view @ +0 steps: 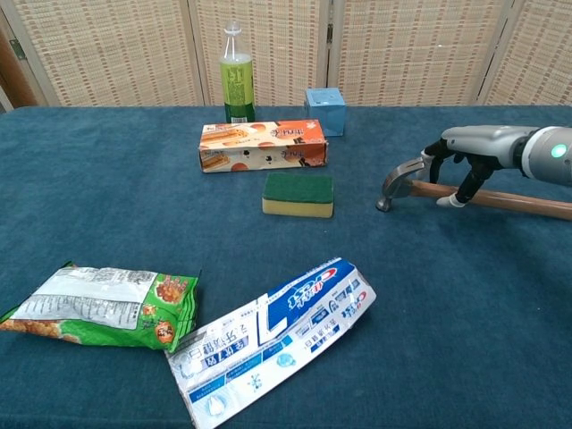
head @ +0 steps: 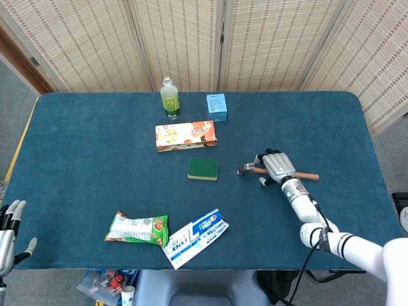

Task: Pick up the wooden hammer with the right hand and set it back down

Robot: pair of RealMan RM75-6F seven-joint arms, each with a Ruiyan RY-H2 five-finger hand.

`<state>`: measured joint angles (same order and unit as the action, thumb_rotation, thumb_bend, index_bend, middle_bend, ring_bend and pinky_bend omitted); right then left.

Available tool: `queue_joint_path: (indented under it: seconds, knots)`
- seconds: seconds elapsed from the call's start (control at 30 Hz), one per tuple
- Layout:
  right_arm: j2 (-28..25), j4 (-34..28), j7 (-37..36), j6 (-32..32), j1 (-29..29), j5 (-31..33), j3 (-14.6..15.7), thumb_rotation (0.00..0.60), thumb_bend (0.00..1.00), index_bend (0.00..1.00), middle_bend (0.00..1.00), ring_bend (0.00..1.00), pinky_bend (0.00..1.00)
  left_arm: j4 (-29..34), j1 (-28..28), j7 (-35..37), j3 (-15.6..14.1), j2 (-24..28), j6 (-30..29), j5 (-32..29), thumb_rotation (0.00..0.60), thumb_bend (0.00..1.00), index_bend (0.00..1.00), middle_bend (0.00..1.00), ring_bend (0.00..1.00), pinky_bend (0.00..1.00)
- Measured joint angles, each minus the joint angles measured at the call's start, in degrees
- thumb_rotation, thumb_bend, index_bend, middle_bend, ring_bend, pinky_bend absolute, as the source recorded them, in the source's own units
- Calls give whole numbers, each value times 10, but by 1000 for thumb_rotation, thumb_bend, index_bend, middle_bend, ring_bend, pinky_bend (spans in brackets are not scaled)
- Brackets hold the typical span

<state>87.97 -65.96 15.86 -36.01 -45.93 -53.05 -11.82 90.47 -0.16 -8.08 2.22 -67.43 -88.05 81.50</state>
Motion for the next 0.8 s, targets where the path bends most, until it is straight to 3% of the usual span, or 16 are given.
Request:
queue_joint_path:
  seconds: [0.3, 0.8]
  knots:
    - [15, 27, -9, 15, -11, 12, 14, 600, 378, 285, 407, 126, 146, -6, 3, 4, 0, -2, 1, -3, 600, 295, 14, 38, 54, 0]
    - [21, 40, -23, 20, -18, 14, 23, 600, 416, 377, 425, 137, 147, -11, 4, 6, 2, -5, 4, -5, 600, 295, 14, 38, 54, 0]
